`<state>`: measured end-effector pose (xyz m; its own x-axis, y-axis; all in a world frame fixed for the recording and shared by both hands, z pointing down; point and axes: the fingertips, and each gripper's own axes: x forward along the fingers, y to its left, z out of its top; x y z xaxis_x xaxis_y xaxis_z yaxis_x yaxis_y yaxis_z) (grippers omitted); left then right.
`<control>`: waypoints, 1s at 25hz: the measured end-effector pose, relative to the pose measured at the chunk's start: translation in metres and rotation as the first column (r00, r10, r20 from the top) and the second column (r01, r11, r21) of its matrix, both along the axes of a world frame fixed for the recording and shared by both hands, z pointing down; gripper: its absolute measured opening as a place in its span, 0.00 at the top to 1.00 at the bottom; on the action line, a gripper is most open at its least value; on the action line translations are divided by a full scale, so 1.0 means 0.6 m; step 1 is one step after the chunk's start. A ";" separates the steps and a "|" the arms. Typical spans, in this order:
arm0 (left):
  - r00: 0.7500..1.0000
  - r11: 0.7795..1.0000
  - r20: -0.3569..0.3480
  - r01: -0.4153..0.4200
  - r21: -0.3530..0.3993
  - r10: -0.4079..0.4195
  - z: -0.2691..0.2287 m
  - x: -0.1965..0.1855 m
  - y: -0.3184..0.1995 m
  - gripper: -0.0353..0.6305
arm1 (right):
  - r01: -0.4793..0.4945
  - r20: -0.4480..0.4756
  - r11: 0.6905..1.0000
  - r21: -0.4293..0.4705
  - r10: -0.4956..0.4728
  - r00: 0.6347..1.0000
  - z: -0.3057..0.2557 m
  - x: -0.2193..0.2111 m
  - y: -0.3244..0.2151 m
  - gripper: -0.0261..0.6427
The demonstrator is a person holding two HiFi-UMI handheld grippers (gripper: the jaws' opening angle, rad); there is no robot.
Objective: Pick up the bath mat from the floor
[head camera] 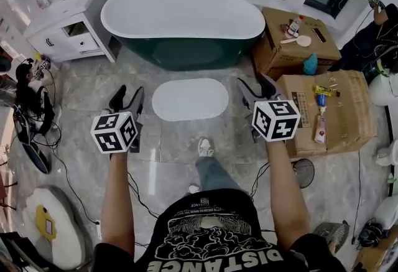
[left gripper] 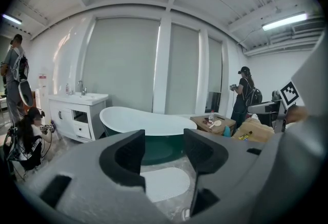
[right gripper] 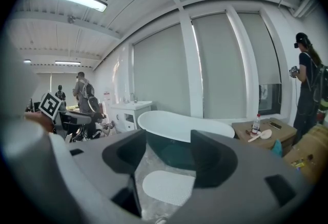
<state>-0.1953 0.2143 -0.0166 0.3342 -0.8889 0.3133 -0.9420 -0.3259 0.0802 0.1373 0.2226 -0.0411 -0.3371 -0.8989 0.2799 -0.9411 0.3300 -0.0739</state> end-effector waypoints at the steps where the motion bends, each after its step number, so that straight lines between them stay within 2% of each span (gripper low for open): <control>1: 1.000 1.000 0.001 0.004 -0.001 -0.004 0.001 -0.004 -0.010 0.58 | -0.002 0.000 1.000 -0.001 0.002 1.000 0.003 0.000 -0.010 0.56; 8: 1.000 1.000 0.004 0.018 -0.017 -0.018 0.023 -0.009 -0.118 0.58 | -0.014 0.006 1.000 -0.022 0.014 1.000 0.033 0.014 -0.116 0.56; 20: 0.998 0.996 0.005 0.069 -0.058 -0.069 0.059 0.006 -0.389 0.58 | 0.005 -0.001 0.997 -0.071 -0.005 1.000 0.078 0.051 -0.408 0.55; 25: 0.995 0.991 0.011 0.097 -0.093 -0.097 0.076 0.017 -0.471 0.58 | 0.029 0.000 0.994 -0.108 -0.029 1.000 0.101 0.062 -0.502 0.54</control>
<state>-0.1853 -0.0681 0.0291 0.2456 -0.8840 0.3978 -0.9694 -0.2244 0.0999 0.1747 -0.0785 0.0197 -0.3619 -0.8533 0.3753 -0.9315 0.3472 -0.1087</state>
